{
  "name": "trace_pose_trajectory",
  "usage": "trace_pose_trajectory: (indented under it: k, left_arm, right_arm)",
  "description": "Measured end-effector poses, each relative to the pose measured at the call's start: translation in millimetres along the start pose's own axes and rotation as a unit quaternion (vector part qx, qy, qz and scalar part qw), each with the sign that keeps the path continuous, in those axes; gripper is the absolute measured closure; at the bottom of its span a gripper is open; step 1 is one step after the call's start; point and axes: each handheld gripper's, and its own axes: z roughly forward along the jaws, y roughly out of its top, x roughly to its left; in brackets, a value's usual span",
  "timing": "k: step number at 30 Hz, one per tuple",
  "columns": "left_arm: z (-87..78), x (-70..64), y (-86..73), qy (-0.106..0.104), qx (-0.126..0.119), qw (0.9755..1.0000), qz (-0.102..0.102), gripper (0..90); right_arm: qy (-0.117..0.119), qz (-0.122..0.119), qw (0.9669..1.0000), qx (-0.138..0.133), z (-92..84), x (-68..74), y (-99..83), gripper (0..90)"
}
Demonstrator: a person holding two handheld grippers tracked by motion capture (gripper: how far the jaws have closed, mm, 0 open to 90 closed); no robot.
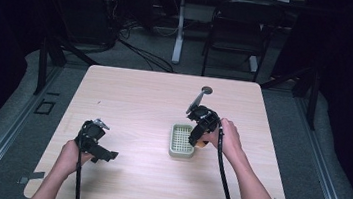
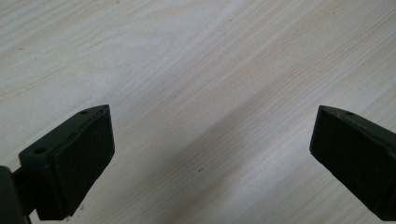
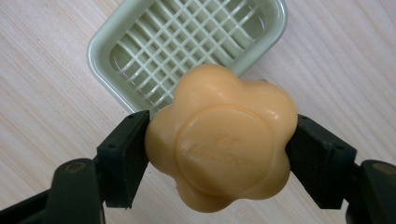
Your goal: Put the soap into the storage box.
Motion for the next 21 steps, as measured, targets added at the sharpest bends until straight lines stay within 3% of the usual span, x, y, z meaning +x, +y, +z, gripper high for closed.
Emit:
trace_pose_trajectory:
  k: [21]
  left_arm:
    - [-0.1,0.1,-0.1,-0.001,0.001,1.0000,0.001,0.0]
  right_arm:
    - [0.010,-0.012,0.9998,-0.008,5.8,12.8,21.9,26.5]
